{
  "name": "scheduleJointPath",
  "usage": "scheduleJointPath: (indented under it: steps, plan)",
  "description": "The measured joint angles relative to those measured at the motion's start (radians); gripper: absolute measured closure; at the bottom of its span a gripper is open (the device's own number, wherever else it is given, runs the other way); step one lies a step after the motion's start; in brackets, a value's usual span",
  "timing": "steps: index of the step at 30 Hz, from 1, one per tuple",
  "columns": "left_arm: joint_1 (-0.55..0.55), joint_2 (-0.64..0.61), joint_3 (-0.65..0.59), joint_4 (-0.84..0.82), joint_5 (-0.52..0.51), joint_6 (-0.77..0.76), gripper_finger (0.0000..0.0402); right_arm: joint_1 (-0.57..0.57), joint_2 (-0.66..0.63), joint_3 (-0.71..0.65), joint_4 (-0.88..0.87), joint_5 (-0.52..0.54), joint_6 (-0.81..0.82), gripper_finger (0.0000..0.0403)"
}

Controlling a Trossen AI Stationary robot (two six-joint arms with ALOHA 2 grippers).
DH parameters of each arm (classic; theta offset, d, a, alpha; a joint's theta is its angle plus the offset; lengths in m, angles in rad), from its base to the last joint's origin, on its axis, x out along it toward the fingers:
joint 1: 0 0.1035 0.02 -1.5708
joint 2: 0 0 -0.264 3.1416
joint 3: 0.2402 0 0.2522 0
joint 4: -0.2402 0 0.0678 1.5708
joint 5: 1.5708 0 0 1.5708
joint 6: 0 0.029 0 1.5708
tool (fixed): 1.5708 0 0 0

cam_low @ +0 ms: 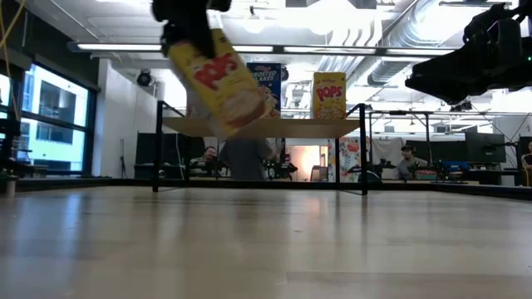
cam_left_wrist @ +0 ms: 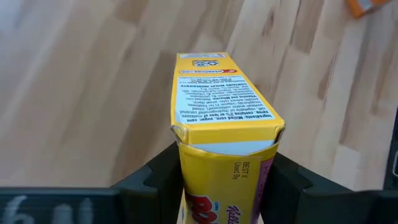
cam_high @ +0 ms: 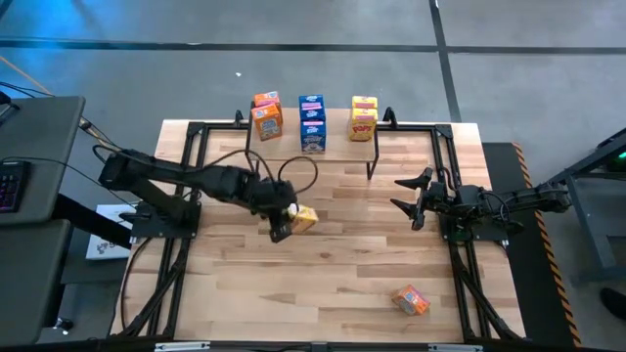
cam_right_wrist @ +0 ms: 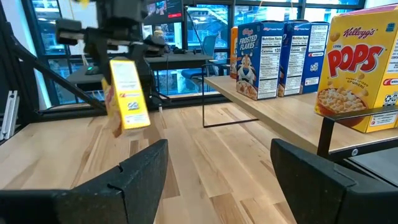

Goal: Stack cereal on shelf
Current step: Put the yellow cereal box on the shelf aligned with the other yellow cereal boxes

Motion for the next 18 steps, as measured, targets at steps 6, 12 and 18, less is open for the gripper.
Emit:
scheduleJointPath:
  steps: [6,12,18]
  plan:
    - [0.060,0.000,0.016,0.101,0.001,0.174,0.0249,0.000,0.000,0.000,0.000,0.000,0.000,0.0126]
    - [0.092,0.000,0.016,0.209,0.002,0.331,0.0249,0.000,0.000,0.000,0.000,0.000,0.000,0.0126]
    - [0.113,0.000,0.016,0.321,0.002,0.434,0.0249,0.000,0.000,0.000,0.000,0.000,0.000,0.0126]
